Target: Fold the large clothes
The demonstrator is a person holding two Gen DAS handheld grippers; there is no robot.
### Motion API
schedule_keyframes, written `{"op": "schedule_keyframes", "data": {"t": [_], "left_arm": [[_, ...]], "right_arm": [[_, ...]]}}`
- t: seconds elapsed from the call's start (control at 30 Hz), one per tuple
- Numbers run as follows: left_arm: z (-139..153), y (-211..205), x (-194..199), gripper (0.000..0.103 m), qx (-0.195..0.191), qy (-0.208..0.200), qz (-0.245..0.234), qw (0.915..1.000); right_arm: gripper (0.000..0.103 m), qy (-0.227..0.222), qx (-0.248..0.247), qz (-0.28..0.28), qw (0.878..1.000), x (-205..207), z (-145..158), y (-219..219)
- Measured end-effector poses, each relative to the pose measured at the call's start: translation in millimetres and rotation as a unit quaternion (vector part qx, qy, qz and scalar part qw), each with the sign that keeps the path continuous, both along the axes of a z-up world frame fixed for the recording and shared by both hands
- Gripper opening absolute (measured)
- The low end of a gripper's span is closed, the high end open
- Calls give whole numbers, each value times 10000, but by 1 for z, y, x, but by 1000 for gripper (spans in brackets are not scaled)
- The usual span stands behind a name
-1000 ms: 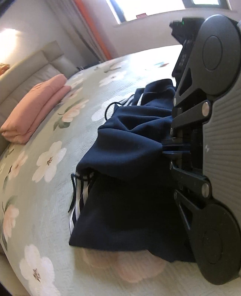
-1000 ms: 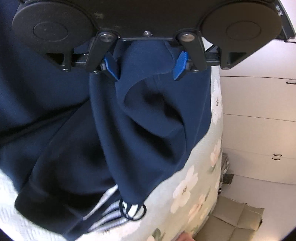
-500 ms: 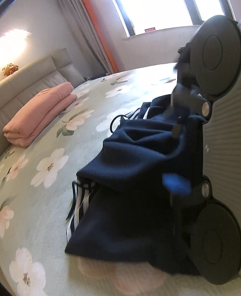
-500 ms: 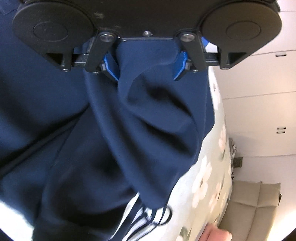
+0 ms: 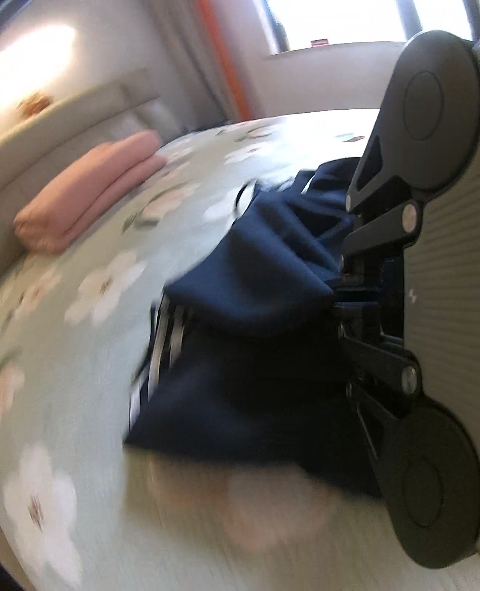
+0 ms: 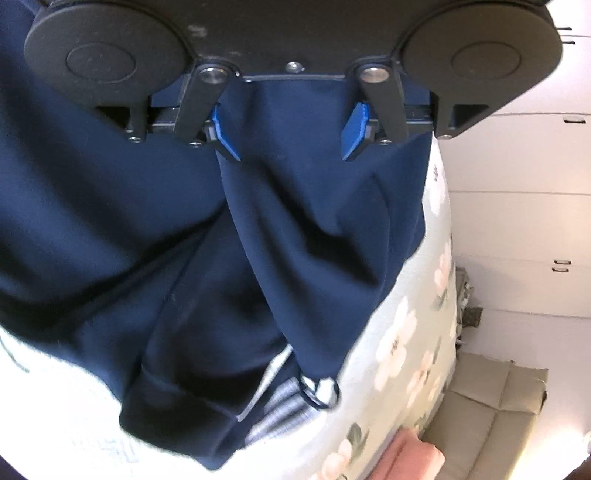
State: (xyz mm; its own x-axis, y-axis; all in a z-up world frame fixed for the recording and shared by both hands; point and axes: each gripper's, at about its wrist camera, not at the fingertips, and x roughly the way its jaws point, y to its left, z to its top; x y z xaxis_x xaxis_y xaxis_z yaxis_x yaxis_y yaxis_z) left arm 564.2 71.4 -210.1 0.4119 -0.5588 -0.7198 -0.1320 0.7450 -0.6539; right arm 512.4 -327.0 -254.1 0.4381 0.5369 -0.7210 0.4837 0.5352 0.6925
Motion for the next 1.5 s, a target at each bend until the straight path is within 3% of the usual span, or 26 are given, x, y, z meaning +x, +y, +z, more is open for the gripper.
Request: {"op": "schedule_keyframes", "data": {"t": [0.13, 0.2, 0.23, 0.33, 0.47, 0.63, 0.73, 0.83, 0.93, 1.07, 1.17, 1.23, 1.33, 1.37, 1.43, 1.47, 1.5], "left_arm": [[-16, 14, 1, 5, -229, 172, 15, 9996], [-15, 9, 3, 5, -158, 122, -73, 9998], [-14, 5, 4, 5, -96, 72, -115, 9999], [-9, 0, 7, 5, -135, 22, -162, 9998], [-10, 6, -1, 5, -187, 35, -180, 9997], [-7, 9, -9, 5, -221, -18, -231, 9995], [-5, 11, -14, 5, -321, -28, -221, 9992], [6, 5, -9, 5, -531, -171, -218, 9982], [32, -3, -6, 5, -912, -582, -212, 9939], [64, -14, -10, 6, -1209, -1258, -165, 9845], [46, -23, -24, 6, -983, -1212, -308, 9873], [16, -29, -40, 6, -537, -917, -436, 9934], [-33, -26, -71, 6, -157, -134, -524, 9984], [-41, -23, -80, 6, -227, 12, -520, 9984], [-46, -14, -96, 13, -426, 132, -496, 9978], [-43, -12, -100, 16, -436, 95, -498, 9978], [-36, -10, -103, 17, -320, 34, -544, 9980]], "right_arm": [[74, 69, 35, 143, 9999, 2, -9, 19], [75, 107, -290, 236, 9992, 3, -7, 27], [74, 131, -256, 254, 9993, 5, -6, 28], [74, -10, 455, -29, 9990, 10, -4, 29], [81, -86, 320, -301, 9990, 24, 5, 24], [82, 181, 335, 217, 9990, 53, -15, 47], [14, 11, 299, 610, 9977, 65, -13, 57], [14, -837, -359, 1029, 9905, 75, 41, 55], [13, -1585, -689, 1185, 9778, 78, 97, 48], [13, -2421, -1350, 1487, 9492, 70, 155, 37], [13, -2145, -1627, 1826, 9456, 52, 136, 34], [15, -1507, -1734, 2030, 9518, 33, 88, 38], [44, -239, -1544, 2182, 9633, 5, 16, 32], [45, -7, -1333, 2056, 9695, -6, 2, 26], [48, 5, -1013, 1763, 9791, -19, 2, 11], [56, -37, -992, 1678, 9808, -20, 9, 5], [55, -93, -1059, 1633, 9808, -20, 19, 2]]}}
